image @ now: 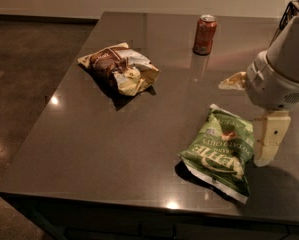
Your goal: Move green jalapeno chip bag near coke can
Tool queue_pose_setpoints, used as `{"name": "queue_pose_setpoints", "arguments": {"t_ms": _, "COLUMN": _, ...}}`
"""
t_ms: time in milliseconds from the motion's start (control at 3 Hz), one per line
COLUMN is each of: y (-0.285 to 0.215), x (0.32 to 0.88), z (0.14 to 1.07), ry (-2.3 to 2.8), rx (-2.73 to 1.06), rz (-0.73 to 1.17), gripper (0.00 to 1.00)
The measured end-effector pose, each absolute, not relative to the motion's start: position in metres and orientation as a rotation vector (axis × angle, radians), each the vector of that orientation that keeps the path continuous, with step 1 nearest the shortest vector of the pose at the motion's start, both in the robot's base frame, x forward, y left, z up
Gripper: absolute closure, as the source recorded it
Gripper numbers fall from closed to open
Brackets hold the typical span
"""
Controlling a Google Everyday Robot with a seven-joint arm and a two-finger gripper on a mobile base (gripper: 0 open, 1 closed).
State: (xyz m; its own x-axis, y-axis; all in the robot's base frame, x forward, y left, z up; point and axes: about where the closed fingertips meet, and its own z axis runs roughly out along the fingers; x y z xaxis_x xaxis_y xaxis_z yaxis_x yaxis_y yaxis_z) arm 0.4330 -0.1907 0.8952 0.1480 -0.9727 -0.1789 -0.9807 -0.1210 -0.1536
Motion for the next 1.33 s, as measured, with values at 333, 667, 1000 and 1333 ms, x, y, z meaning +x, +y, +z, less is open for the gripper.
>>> {"name": "queue_pose_setpoints", "arguments": {"t_ms": 333, "y": -0.187, "x": 0.428, "z": 0.875, "ry": 1.774, "rx": -2.334, "rz": 0.119, "gripper": 0.00}}
{"name": "queue_pose_setpoints", "arguments": {"t_ms": 667, "y": -0.185, "x": 0.423, "z": 0.862, "ry": 1.671, "rx": -2.437, "rz": 0.155, "gripper": 0.00}}
{"name": "queue_pose_setpoints", "arguments": {"t_ms": 1000, "y": -0.184, "x": 0.421, "z": 0.854, "ry": 1.634, "rx": -2.478, "rz": 0.162, "gripper": 0.18}}
{"name": "queue_pose_setpoints", "arguments": {"t_ms": 1333, "y": -0.184, "x": 0.426, "z": 0.853, "ry": 1.637, "rx": -2.472, "rz": 0.156, "gripper": 0.42}}
